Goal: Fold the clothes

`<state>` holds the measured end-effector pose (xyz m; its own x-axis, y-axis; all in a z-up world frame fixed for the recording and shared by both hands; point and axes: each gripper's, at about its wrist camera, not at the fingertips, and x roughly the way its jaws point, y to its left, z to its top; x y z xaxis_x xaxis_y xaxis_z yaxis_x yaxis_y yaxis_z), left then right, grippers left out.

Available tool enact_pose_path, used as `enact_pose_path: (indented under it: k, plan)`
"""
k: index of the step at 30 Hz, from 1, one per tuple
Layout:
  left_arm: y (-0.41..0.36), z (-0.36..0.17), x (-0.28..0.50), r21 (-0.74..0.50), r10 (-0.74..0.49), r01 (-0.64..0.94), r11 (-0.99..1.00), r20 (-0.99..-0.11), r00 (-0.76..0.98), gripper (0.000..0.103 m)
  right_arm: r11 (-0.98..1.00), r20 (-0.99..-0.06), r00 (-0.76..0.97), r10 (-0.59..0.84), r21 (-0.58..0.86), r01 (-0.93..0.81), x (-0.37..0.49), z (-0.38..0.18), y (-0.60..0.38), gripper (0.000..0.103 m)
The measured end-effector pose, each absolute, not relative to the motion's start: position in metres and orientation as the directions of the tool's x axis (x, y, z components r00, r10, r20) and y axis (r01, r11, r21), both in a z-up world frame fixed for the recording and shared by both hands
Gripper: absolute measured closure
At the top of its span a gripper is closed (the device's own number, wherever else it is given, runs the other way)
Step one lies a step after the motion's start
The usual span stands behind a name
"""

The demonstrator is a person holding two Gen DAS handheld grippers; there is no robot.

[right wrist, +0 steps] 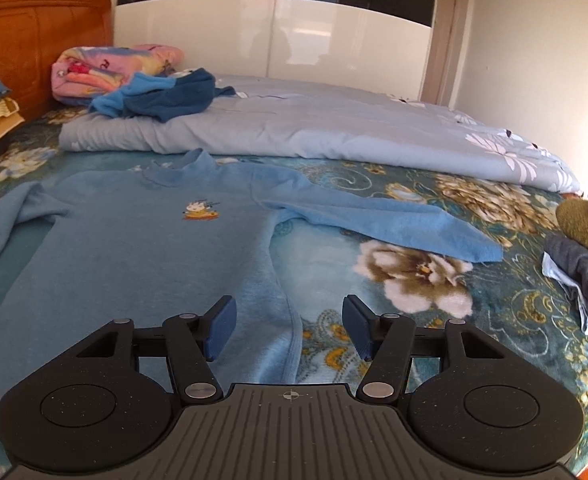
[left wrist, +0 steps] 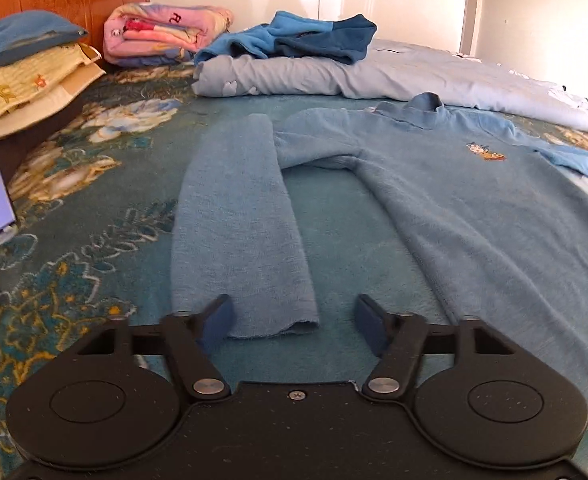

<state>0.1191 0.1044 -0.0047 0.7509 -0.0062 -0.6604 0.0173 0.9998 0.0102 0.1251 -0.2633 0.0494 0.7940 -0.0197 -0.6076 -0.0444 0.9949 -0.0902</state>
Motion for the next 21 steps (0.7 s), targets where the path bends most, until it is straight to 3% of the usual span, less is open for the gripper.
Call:
enact_pose_path:
  k: [2,3,6,12,15,18,21]
  plan:
    - [0.110,-0.004,0.119,0.012,0.010,-0.003,1.000,-0.650,0.760,0.098,0.995,-0.614,0.789,-0.026,-0.091,-0.038,0.124,0.047,-0.264,0.047]
    - [0.114,-0.003,0.119,0.007,0.016,-0.015,1.000,-0.645,0.764,0.101,0.995,-0.617,0.786,-0.028,-0.091,-0.036,0.124,0.046,-0.265,0.047]
    - [0.134,0.010,0.119,-0.013,0.042,-0.061,0.998,-0.595,0.802,0.101,0.995,-0.630,0.776,-0.028,-0.090,-0.037,0.124,0.043,-0.264,0.047]
    - [0.198,0.047,0.123,-0.029,0.281,-0.332,0.943,-0.467,0.838,0.102,0.995,-0.614,0.788,-0.053,-0.100,-0.011,0.123,0.049,-0.269,0.047]
    - [0.221,0.060,0.134,-0.001,0.349,-0.387,0.922,-0.429,0.833,0.102,0.994,-0.625,0.778,-0.064,-0.107,-0.004,0.125,0.047,-0.271,0.047]
    - [0.234,0.067,0.154,0.042,0.390,-0.412,0.910,-0.422,0.819,0.102,0.993,-0.633,0.771,-0.071,-0.115,-0.003,0.125,0.043,-0.272,0.047]
    - [0.247,0.067,0.171,0.014,0.407,-0.459,0.889,-0.486,0.774,0.102,0.994,-0.638,0.767,-0.074,-0.110,0.004,0.126,0.041,-0.272,0.047]
